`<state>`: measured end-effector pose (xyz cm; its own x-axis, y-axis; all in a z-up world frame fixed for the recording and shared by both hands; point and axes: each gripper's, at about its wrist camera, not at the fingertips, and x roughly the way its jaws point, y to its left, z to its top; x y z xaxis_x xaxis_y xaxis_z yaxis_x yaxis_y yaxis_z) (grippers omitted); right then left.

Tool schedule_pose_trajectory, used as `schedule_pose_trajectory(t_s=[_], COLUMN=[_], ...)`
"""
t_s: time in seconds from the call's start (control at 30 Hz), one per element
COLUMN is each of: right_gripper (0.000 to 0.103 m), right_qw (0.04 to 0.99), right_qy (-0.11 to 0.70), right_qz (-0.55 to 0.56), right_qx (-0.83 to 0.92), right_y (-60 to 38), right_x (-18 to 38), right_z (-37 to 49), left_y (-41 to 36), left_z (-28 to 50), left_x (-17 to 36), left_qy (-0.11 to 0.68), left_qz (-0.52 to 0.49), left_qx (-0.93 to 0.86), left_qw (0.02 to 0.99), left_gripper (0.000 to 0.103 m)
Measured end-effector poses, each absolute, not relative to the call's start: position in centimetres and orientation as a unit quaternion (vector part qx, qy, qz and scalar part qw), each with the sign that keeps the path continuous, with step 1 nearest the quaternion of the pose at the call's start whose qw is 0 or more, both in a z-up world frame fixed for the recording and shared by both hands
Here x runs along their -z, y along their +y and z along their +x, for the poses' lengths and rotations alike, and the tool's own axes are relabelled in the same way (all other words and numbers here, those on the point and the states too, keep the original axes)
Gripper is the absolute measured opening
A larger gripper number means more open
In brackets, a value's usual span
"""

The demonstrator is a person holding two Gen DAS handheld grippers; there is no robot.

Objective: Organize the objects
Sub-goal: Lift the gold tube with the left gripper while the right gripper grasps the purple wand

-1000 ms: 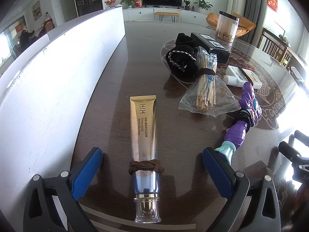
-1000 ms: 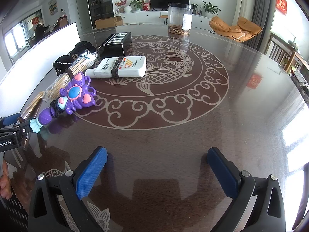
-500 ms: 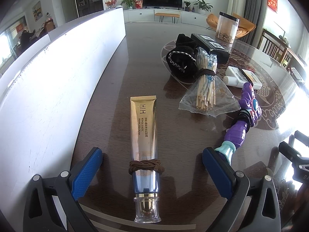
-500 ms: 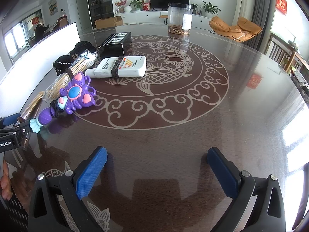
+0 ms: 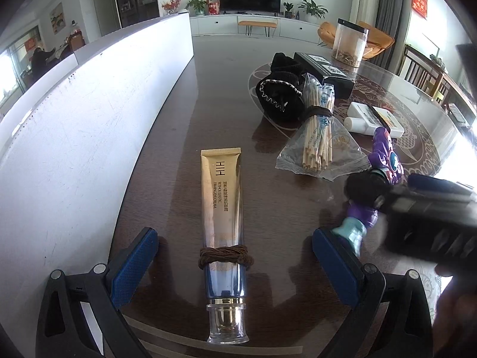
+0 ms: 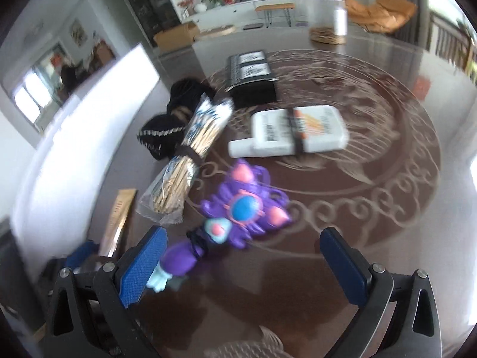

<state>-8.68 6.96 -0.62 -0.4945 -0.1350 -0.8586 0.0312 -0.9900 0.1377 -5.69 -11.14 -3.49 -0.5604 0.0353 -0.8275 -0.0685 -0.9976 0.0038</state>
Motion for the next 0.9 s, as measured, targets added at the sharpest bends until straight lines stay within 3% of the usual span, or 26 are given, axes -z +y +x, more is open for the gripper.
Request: schedule_pose_trajectory(t_s=[0.13,0.33,0.43,0.47,0.5,0.57,0.63,0.7,0.9], right_gripper=[0.100,0.100,0.100,0.100,0.100,0.082,0.025,0.022,0.021], right_qw=[0.058,0.075,0.106,0.116,0.122,0.138,0.135,0.138,0.168], right_qy=[0.011,0.006,0.011,0.020,0.029,0.051,0.083,0.071,-0.071], right_qz=[0.501,0.534,0.537,0.536,0.536,0.541,0.534,0.540,0.529], right_qx=[0.863,0.842,0.837,0.836,0.835,0.828,0.831,0.827,0.829], right_y=[7.3,12.9,12.5,11.9,11.4,10.4,9.5,10.0,14.9], right_x=[0.8,0.1,-0.9,-1.1,-1.1,-0.5,0.0,0.3,-0.6], right_z=[-6.9,-5.0,-5.5,-5.8,-6.0,-6.1,-5.9,-5.6,-3.5], left_y=[-11.0,-10.8,-11.1,-11.1,-11.1,-11.4,-11.7,-11.9,-12.0], left_z=[-5.5,-6.3,-6.1,-6.1,-6.1,-6.1,-5.3,-3.8,-0.3], left_x=[3.4,3.3,2.7,2.4,2.3,2.2,2.1,1.7,-1.5], left_qy=[0.037,0.048,0.037,0.039,0.041,0.033,0.023,-0.005,-0.044], left_qz=[-0.483,-0.512,-0.492,-0.487,-0.485,-0.486,-0.479,-0.468,-0.424], left_qx=[-0.872,-0.854,-0.867,-0.871,-0.871,-0.871,-0.875,-0.880,-0.900], left_qw=[0.066,0.077,0.062,0.062,0.061,0.066,0.067,0.077,0.095], left_gripper=[0.103,0.103,0.067,0.040,0.028,0.027,0.027,0.027,0.027])
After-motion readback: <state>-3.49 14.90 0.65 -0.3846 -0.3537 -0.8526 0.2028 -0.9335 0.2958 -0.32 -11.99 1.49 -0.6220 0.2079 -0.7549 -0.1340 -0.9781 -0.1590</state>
